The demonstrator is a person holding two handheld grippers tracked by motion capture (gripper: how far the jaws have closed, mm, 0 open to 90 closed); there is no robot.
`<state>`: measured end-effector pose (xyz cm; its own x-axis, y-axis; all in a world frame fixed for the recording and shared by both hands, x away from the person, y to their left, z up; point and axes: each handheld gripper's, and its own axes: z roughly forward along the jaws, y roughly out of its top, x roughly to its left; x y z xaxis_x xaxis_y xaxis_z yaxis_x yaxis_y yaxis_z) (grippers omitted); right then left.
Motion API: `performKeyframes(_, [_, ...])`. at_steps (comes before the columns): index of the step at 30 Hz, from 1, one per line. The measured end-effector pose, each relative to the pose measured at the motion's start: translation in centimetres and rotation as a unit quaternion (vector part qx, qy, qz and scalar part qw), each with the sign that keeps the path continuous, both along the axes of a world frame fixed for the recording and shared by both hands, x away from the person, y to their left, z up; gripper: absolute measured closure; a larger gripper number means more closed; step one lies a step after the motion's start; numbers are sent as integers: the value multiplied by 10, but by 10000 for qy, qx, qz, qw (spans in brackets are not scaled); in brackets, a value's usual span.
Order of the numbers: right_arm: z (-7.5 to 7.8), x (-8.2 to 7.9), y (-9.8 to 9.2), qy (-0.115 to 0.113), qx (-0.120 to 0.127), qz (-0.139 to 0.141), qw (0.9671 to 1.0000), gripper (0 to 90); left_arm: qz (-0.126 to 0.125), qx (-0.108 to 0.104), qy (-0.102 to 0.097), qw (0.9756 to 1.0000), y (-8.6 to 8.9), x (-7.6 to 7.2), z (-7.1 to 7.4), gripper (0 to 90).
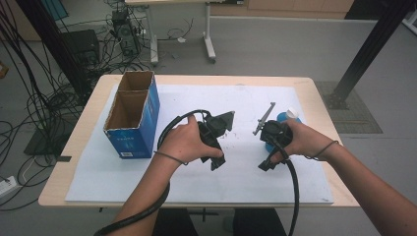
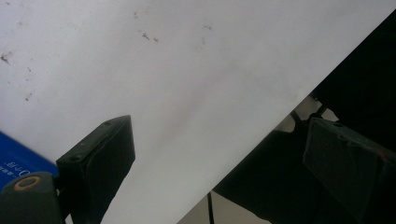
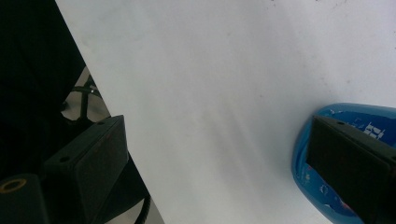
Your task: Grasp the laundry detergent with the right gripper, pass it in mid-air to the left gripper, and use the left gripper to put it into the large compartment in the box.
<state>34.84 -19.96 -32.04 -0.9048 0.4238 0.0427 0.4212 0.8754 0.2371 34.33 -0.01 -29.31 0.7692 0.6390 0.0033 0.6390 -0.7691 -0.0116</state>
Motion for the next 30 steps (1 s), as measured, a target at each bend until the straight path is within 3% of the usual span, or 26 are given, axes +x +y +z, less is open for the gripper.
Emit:
performKeyframes(21, [4, 4, -2, -39, 19, -59, 10000, 58, -24, -69, 3, 10000, 3, 7, 6, 92])
performKeyframes(30, [3, -5, -10, -18, 100, -148, 9998, 59, -59, -27, 13, 10000, 3, 8, 5, 93])
